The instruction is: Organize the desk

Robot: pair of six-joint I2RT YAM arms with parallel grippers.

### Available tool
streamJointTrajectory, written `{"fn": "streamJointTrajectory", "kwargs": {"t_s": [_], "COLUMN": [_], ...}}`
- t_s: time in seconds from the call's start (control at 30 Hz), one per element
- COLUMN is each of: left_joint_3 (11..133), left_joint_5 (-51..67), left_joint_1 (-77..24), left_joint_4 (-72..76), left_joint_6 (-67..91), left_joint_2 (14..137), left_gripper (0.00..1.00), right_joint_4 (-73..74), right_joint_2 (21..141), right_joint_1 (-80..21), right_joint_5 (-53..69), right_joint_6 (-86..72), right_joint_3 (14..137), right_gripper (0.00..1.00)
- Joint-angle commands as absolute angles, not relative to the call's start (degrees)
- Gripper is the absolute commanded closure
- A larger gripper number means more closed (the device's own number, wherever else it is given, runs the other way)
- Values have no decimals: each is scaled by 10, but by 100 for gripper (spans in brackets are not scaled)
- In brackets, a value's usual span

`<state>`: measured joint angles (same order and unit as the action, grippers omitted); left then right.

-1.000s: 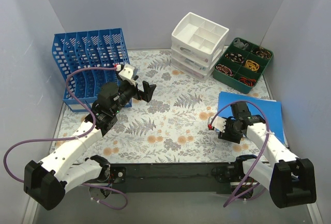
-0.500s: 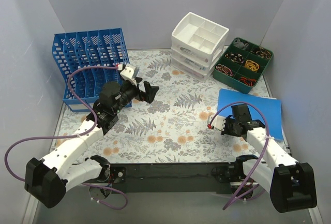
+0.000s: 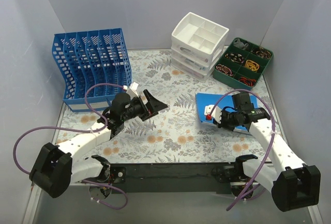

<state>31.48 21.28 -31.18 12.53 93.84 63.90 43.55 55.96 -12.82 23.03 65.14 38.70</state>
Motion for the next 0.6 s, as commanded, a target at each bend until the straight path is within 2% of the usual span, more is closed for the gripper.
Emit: {"fn": "streamJointTrajectory", "kwargs": {"t_s": [0.0, 0.17, 0.27, 0.57], "left_joint_3": [306, 380, 438, 478], "left_joint_5": [220, 140, 140, 126], "left_joint_1": [-340, -381, -397, -412], "left_joint_4": [150, 13, -71, -80], "left_joint_6": [1144, 1216, 1230, 1273], "left_joint_2": [642, 686, 743, 806], "left_gripper": [2, 2, 2, 2], "right_joint_4": [487, 444, 415, 367], "right_joint_2": [590, 627, 641, 646], "right_joint_1": [-163, -220, -261, -323], "right_joint_5": [362, 395, 388, 398], "right_joint_6": [602, 549, 522, 488], "right_joint_3": [439, 507, 531, 570], "right_gripper": [99, 99, 99, 99]}}
